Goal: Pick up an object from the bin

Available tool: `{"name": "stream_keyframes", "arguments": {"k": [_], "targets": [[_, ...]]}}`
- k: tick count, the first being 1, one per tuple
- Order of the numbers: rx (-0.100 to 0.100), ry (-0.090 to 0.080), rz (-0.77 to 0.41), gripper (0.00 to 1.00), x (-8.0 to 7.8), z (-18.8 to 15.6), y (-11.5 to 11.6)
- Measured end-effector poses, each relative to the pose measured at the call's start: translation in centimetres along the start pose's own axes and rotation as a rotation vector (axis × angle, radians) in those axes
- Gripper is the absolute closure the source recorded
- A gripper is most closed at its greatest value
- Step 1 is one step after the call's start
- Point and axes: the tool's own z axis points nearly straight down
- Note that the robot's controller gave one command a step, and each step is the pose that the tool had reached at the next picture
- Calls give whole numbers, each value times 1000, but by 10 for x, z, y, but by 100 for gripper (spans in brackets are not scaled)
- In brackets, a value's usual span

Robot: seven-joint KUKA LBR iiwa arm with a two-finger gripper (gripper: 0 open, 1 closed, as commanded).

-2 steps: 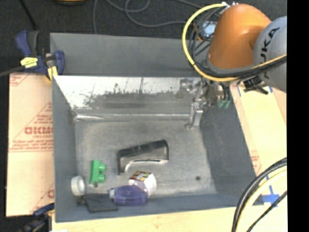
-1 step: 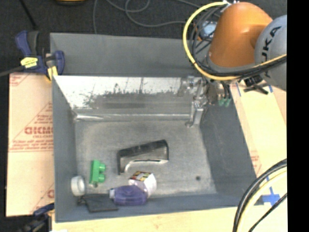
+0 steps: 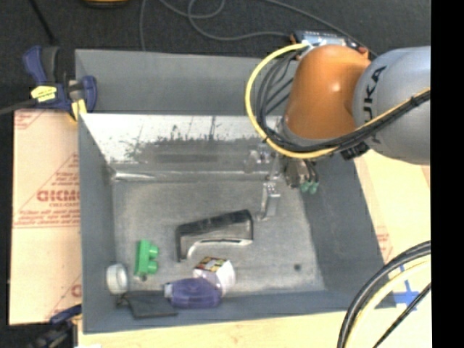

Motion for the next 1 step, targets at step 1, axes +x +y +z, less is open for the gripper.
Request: {"name": "stream_keyframes", "arguments": {"k": [1], "targets": [[-4, 4, -63, 0, 17, 33, -1]]}}
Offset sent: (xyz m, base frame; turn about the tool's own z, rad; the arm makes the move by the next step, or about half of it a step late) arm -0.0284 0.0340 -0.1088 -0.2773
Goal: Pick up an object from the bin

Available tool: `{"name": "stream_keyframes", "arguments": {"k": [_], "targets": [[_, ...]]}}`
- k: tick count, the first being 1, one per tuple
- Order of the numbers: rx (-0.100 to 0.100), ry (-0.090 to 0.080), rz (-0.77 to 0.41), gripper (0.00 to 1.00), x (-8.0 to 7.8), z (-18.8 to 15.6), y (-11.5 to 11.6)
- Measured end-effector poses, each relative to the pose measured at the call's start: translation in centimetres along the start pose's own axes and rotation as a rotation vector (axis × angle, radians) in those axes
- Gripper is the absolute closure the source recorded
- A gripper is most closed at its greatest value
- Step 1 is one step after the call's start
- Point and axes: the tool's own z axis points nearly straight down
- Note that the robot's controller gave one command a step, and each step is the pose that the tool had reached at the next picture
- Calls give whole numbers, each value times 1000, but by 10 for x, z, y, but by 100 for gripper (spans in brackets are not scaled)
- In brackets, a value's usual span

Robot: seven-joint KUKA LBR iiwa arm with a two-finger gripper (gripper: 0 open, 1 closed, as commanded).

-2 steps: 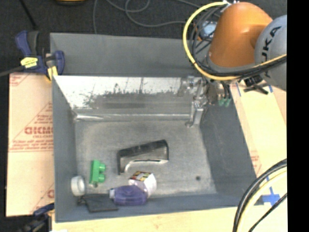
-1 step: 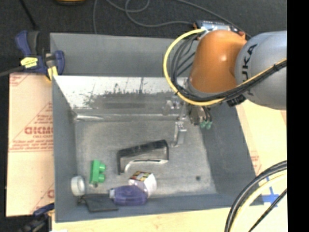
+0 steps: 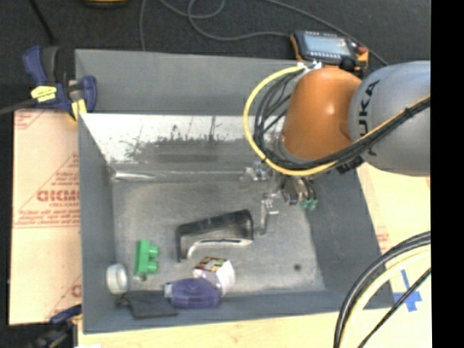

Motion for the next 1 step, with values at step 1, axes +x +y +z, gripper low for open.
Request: {"name": "stream_keyframes", "arguments": {"k": [1], "targets": [[6, -1, -171, 0, 5, 52, 16]]}}
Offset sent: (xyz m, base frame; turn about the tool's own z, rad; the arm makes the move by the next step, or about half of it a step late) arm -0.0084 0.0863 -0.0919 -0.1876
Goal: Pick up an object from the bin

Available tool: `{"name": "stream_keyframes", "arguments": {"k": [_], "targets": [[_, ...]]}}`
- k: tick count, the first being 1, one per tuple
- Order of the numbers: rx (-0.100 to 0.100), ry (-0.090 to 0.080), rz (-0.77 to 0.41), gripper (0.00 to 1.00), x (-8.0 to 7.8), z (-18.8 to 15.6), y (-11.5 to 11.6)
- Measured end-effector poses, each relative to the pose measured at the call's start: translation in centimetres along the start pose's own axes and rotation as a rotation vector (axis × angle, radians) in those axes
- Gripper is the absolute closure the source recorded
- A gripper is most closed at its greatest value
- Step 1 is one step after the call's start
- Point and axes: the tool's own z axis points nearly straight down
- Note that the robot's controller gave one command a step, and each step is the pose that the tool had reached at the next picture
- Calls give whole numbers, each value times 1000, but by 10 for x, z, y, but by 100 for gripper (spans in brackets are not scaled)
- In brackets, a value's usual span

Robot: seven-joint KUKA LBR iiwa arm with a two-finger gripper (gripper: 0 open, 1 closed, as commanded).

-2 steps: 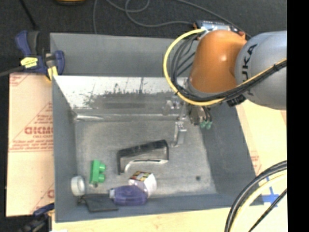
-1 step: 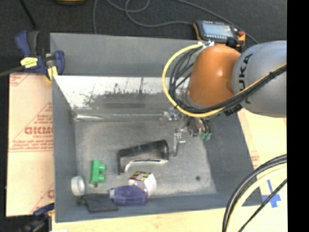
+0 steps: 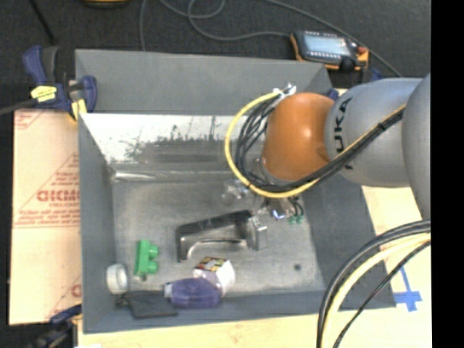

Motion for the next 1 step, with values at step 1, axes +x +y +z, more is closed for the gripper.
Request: {"name": "stream_keyframes", "arguments": {"k": [1], "targets": [[-7, 3, -19, 100, -15, 40, 71]]}}
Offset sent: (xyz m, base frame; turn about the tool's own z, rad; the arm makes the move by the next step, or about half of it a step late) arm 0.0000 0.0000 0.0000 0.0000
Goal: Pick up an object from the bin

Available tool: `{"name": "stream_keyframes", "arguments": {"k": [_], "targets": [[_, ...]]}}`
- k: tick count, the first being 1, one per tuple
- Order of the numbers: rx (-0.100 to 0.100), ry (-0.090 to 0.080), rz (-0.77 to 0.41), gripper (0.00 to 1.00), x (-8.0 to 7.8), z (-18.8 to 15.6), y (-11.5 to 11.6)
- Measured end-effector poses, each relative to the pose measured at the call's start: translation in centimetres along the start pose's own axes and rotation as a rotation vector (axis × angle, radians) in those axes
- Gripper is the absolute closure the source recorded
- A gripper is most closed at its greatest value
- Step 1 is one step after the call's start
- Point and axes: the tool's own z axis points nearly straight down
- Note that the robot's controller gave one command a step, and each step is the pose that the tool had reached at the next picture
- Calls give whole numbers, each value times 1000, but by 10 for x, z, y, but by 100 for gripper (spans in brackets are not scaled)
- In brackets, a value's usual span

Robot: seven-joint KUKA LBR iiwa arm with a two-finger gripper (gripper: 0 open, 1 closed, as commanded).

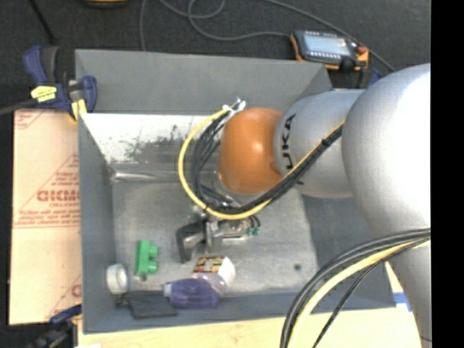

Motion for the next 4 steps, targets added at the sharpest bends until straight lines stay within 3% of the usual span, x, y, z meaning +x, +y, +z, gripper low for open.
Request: {"name": "stream_keyframes", "arguments": {"k": [3, 4], "targets": [[2, 4, 9, 100, 4, -29, 7], [4, -2, -254, 0, -7, -15, 31]]}}
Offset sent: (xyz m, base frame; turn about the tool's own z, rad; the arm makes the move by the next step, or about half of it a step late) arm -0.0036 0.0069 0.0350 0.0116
